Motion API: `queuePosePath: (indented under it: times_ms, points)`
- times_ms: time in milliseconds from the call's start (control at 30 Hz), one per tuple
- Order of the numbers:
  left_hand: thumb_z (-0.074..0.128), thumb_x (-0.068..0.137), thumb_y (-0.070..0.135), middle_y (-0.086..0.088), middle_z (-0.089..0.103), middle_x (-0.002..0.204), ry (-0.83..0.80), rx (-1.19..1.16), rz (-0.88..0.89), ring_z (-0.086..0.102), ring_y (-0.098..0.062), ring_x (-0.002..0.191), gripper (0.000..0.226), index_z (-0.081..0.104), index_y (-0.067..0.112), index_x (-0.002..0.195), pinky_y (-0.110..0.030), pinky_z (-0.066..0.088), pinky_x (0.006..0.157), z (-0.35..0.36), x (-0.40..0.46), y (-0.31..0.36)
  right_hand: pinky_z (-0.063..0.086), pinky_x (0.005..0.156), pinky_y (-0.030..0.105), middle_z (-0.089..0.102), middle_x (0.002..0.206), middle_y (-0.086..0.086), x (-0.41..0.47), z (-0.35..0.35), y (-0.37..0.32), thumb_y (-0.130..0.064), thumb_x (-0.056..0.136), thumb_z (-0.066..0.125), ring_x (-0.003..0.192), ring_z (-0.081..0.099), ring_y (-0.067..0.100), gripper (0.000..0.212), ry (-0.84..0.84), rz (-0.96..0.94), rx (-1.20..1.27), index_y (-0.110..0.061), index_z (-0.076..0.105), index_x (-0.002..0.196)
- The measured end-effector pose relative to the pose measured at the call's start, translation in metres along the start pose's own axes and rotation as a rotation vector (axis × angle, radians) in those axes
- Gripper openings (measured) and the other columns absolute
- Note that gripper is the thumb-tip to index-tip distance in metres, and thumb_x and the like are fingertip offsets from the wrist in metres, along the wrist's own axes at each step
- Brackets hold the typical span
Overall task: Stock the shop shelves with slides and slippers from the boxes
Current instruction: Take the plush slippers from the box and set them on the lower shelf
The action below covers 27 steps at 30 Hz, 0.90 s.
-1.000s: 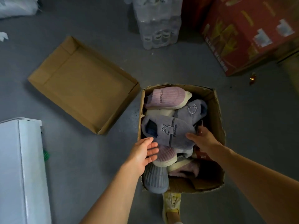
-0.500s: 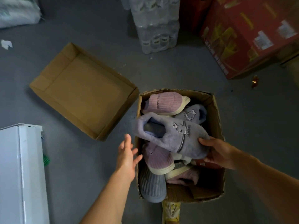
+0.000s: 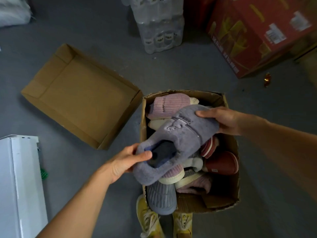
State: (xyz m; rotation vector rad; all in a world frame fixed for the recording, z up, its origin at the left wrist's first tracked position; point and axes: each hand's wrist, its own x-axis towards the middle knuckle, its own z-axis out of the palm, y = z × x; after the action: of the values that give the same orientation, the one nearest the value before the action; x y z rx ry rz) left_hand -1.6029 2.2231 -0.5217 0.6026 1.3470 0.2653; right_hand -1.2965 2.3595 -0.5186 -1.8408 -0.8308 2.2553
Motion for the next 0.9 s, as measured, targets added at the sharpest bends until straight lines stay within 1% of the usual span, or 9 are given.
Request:
queuePosePath:
  times_ms: [67,133,267,333,433,500,667,767,900]
  points:
    - [0.087,0.062,0.047,0.004,0.073,0.114,0.052,0.034,0.031,0.066,-0.01,0.107,0.067,0.066,0.022,0.121,-0.029,0.05,0.097,0.01,0.006,-0.001,0.055,0.09,0.042,0.066,0.119,0.008,0.007,0.017,0.0,-0.047,0.072,0.072,0.108,0.064,0.025,0.062,0.067,-0.047,-0.046,-0.012,0.06,0.122]
    - [0.076,0.083,0.023,-0.002,0.074,0.107,0.278,-0.051,0.048,0.067,-0.008,0.093,0.033,0.07,0.013,0.114,-0.022,0.053,0.085,0.017,0.014,-0.007,0.057,0.082,0.04,0.067,0.115,0.008,0.017,0.025,0.001,-0.057,0.081,0.06,0.102,0.065,0.024,0.059,0.124,-0.106,0.058,-0.011,0.061,0.118]
    - [0.07,0.089,0.021,-0.005,0.073,0.097,0.589,-0.31,0.014,0.068,-0.024,0.095,0.007,0.072,0.018,0.095,-0.041,0.054,0.086,0.015,0.029,-0.034,0.054,0.056,0.027,0.056,0.084,0.012,0.035,0.019,0.018,-0.021,0.101,0.044,0.063,0.06,0.016,0.02,0.414,-0.087,0.173,-0.008,0.055,0.09]
    - [0.069,0.09,0.021,-0.007,0.072,0.105,0.609,-0.456,0.008,0.068,-0.027,0.099,0.015,0.071,0.017,0.104,-0.046,0.053,0.091,0.016,0.037,-0.043,0.054,0.066,0.034,0.054,0.099,0.013,0.046,0.013,0.037,-0.01,0.097,0.048,0.074,0.062,0.02,0.011,0.537,-0.05,0.005,-0.007,0.055,0.104]
    - [0.067,0.091,0.018,-0.01,0.069,0.116,0.631,-0.607,-0.002,0.067,-0.027,0.102,0.034,0.063,0.011,0.124,-0.041,0.053,0.086,0.017,0.049,-0.052,0.036,0.107,0.047,0.035,0.142,0.02,0.055,0.008,0.055,-0.021,0.092,0.054,0.127,0.04,0.04,0.058,0.519,-0.003,-0.602,-0.01,0.032,0.145]
    - [0.065,0.092,0.017,-0.009,0.069,0.118,0.627,-0.639,0.008,0.067,-0.027,0.104,0.035,0.063,0.012,0.127,-0.04,0.053,0.087,0.019,0.056,-0.058,0.024,0.115,0.044,0.024,0.15,0.02,0.061,0.008,0.055,-0.02,0.094,0.053,0.138,0.025,0.04,0.065,0.516,-0.045,-0.78,-0.008,0.02,0.149]
    - [0.066,0.091,0.016,-0.01,0.067,0.124,0.622,-0.655,0.025,0.064,-0.029,0.111,0.038,0.062,0.013,0.129,-0.049,0.049,0.1,0.024,0.072,-0.075,0.027,0.114,0.044,0.024,0.154,0.021,0.102,-0.012,0.052,-0.012,0.086,0.067,0.14,0.028,0.037,0.084,0.462,0.009,-0.682,-0.001,0.013,0.15]
    - [0.068,0.089,0.017,-0.01,0.067,0.122,0.645,-0.651,0.031,0.065,-0.028,0.109,0.037,0.063,0.013,0.126,-0.049,0.05,0.098,0.025,0.079,-0.083,0.044,0.102,0.049,0.047,0.139,0.021,0.114,-0.019,0.056,-0.003,0.073,0.075,0.124,0.049,0.039,0.078,0.426,0.035,-0.554,0.0,0.037,0.141]
    - [0.07,0.088,0.02,-0.005,0.07,0.117,0.658,-0.642,0.057,0.067,-0.023,0.106,0.031,0.067,0.017,0.118,-0.044,0.05,0.098,0.028,0.078,-0.086,0.05,0.085,0.04,0.061,0.119,0.018,0.112,-0.028,0.065,-0.022,0.069,0.084,0.111,0.058,0.034,0.056,0.555,-0.003,-0.472,-0.003,0.06,0.116]
